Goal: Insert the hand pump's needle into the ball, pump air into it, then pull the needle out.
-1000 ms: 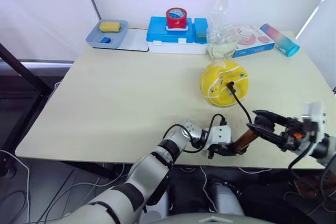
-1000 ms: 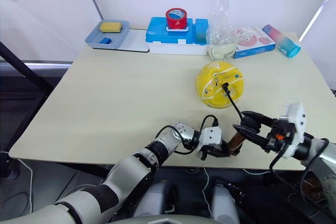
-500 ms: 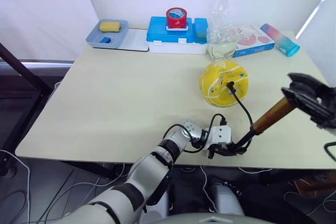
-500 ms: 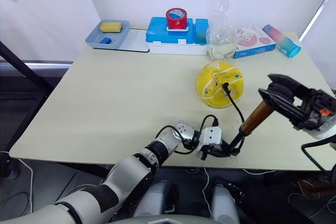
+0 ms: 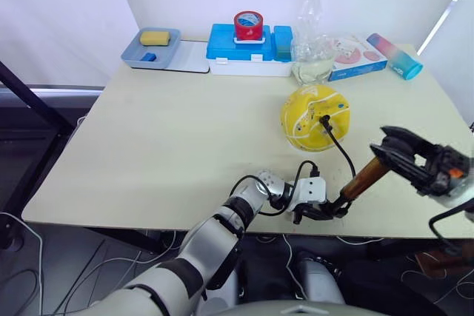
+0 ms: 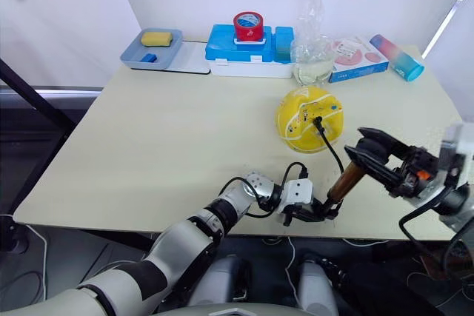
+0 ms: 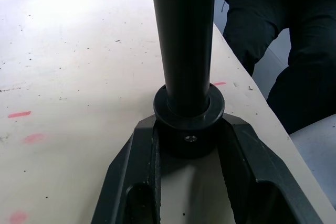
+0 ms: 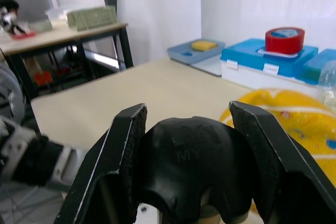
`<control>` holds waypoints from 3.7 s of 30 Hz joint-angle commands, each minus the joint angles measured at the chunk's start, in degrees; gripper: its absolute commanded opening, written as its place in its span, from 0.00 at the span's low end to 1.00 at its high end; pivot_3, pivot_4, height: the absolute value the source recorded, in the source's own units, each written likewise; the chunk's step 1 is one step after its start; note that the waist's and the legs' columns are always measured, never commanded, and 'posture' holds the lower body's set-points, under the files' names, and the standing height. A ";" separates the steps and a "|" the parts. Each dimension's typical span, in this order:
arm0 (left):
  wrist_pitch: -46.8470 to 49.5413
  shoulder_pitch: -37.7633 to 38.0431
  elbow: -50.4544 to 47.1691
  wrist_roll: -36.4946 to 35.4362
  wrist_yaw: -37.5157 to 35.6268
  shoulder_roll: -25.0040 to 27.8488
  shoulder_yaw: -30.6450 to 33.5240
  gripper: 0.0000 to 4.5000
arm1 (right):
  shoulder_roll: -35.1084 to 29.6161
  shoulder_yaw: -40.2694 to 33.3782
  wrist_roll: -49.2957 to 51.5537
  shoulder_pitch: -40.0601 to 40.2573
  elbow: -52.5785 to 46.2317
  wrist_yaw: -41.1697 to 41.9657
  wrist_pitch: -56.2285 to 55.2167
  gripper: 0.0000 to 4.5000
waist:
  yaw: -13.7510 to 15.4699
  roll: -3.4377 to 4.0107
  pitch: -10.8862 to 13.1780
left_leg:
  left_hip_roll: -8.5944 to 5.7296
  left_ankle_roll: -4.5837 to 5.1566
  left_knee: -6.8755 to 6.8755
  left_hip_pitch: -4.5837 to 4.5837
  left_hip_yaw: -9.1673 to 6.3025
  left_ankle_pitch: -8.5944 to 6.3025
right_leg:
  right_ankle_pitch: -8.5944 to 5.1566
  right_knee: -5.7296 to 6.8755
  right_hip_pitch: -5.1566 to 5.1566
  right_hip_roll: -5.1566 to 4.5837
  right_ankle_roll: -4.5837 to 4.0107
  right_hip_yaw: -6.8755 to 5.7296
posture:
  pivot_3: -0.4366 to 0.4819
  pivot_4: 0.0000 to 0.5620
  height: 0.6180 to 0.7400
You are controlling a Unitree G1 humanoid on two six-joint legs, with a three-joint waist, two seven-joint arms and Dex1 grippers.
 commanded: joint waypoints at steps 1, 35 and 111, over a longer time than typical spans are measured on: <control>0.85 1.40 2.03 2.30 -0.53 -2.61 -2.05 0.24 | 2.50 6.66 -9.11 2.54 4.05 1.82 -4.20 0.45 | 0.01 -0.02 -0.01 | 0.00 0.00 0.00 0.00 0.00 0.00 | 0.00 0.00 0.00 0.00 0.00 0.00 | 0.48 0.27 1.00; -2.81 1.09 2.68 3.25 3.55 -2.51 -3.29 0.24 | -12.81 -19.00 17.01 -1.37 -4.26 -1.37 7.10 0.45 | 0.09 0.16 0.18 | -0.04 0.00 0.00 -0.09 0.02 0.00 | 0.00 -0.02 -0.06 -0.05 0.01 0.01 | 0.48 0.27 1.00; -2.57 1.27 2.68 3.79 4.07 -2.53 -4.21 0.23 | -13.59 -14.00 11.54 -2.53 -0.51 1.53 5.63 0.45 | 0.07 -0.06 0.01 | 0.01 -0.02 -0.01 0.07 -0.11 -0.01 | -0.01 -0.08 0.13 -0.04 -0.01 -0.14 | 0.48 0.27 1.00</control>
